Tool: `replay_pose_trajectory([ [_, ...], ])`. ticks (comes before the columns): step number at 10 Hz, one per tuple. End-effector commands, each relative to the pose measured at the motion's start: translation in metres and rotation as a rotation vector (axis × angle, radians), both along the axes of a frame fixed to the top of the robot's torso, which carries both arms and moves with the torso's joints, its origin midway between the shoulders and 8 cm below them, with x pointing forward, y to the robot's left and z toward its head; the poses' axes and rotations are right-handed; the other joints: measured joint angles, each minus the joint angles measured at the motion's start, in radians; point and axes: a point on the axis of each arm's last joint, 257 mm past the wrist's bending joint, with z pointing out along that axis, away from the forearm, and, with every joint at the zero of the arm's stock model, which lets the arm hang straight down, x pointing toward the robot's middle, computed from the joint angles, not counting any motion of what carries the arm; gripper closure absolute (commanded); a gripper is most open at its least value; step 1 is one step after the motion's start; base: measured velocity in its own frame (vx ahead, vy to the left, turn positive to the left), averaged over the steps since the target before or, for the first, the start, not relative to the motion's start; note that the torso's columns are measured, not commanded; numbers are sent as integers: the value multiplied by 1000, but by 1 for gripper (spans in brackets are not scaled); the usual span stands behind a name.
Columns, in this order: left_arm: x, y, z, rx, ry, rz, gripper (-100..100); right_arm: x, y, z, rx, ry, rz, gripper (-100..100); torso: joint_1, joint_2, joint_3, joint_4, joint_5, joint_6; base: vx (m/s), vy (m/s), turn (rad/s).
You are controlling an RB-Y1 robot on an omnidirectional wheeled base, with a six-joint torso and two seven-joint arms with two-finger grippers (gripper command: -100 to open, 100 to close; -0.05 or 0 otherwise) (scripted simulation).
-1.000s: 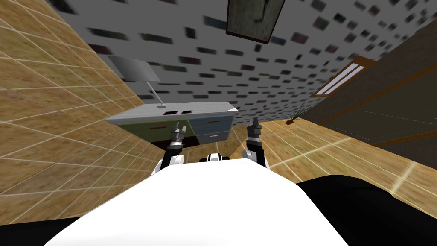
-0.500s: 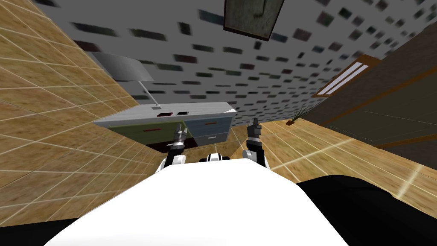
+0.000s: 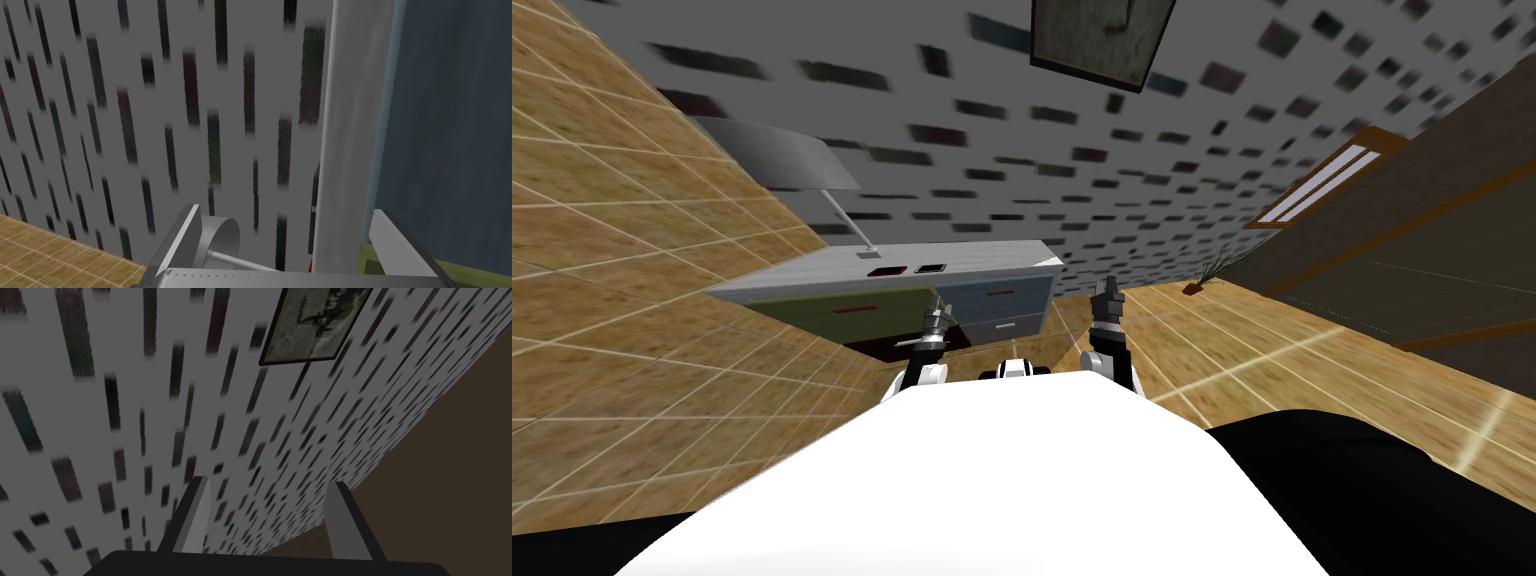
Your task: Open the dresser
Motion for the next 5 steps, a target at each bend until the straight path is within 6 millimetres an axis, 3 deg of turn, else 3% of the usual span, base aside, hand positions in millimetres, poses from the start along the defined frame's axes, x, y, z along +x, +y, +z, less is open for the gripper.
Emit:
replay_pose_trajectory([
  [1, 3, 6, -19, -1, 30, 8, -100, 0, 0, 0, 0, 0, 0, 0, 0, 0, 0, 0, 0, 0, 84, -63, 3],
  [5, 7, 14, -49, -6, 82, 22, -100, 0, 0, 0, 0, 0, 0, 0, 0, 1, 0, 0, 0, 0, 74, -86, 3],
])
